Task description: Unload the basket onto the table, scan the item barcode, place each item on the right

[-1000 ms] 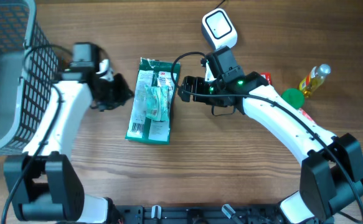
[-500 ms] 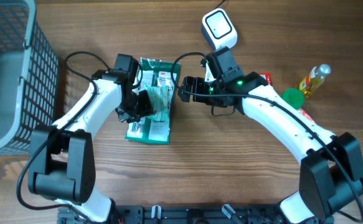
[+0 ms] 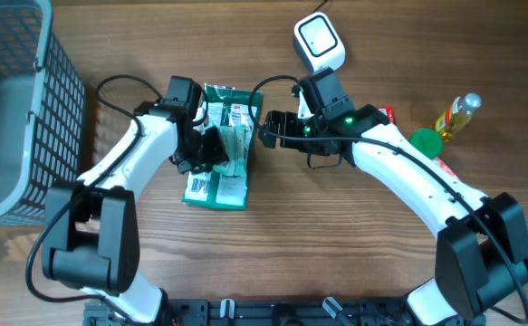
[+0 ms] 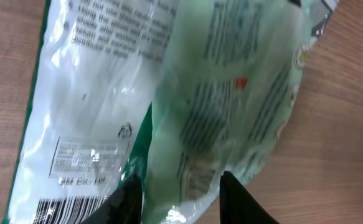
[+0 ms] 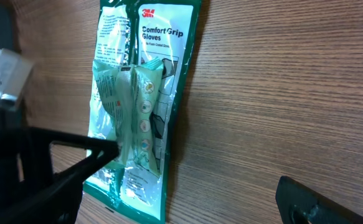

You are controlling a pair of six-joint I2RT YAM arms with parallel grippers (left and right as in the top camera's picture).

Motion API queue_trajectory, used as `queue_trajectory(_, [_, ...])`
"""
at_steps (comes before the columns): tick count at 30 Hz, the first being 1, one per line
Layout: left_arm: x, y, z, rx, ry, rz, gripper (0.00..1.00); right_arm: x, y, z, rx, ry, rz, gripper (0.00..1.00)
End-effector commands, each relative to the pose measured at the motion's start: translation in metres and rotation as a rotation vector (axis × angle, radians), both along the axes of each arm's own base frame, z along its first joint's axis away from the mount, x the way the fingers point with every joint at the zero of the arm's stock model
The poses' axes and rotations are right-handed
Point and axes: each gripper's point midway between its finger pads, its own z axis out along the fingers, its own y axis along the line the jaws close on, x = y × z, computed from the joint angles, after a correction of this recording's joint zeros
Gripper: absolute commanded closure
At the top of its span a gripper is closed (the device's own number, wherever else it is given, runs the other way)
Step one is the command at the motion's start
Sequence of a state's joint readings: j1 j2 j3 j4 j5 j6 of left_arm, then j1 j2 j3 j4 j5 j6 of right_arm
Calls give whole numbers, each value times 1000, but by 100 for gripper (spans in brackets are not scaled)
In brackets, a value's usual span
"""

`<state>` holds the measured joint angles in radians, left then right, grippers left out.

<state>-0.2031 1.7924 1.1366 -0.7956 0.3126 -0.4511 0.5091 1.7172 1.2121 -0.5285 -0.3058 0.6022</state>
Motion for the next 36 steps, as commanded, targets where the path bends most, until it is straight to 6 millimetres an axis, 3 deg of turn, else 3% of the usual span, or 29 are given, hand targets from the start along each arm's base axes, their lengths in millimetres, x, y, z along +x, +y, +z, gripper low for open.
queue_trajectory(1, [-3,-3,-15,-5,39,1,69,0,-2,-10,-24,7,-8,1])
queue_trajectory(10, [-5,4,-28,39,62,3,75,1,-2,-10,-23,5,-8,0])
queue_trajectory(11, [-5,4,-29,39,66,3,77,1,-2,-10,-23,5,-7,1])
queue_trajectory(13, [-6,4,-31,40,70,3,96,1,-2,-10,-23,5,-8,1])
queue_trajectory(21, [-11,10,-37,72,76,5,96,0,-2,-18,-25,12,-9,2])
queue_trajectory(22, [-10,9,-32,66,70,2,96,1,-2,-18,-22,7,-9,6])
queue_trajectory(24, [-7,9,-15,62,46,-1,96,4,-3,-16,-18,1,-15,26])
queue_trajectory(26, [-3,7,9,45,3,-9,96,6,-4,-14,12,10,-16,29])
queue_trajectory(31, [1,-7,54,-53,-116,-51,96,1,6,6,212,53,99,28])
queue_trajectory(36, [-1,-33,70,-212,-141,-121,96,-3,12,15,283,70,138,22])
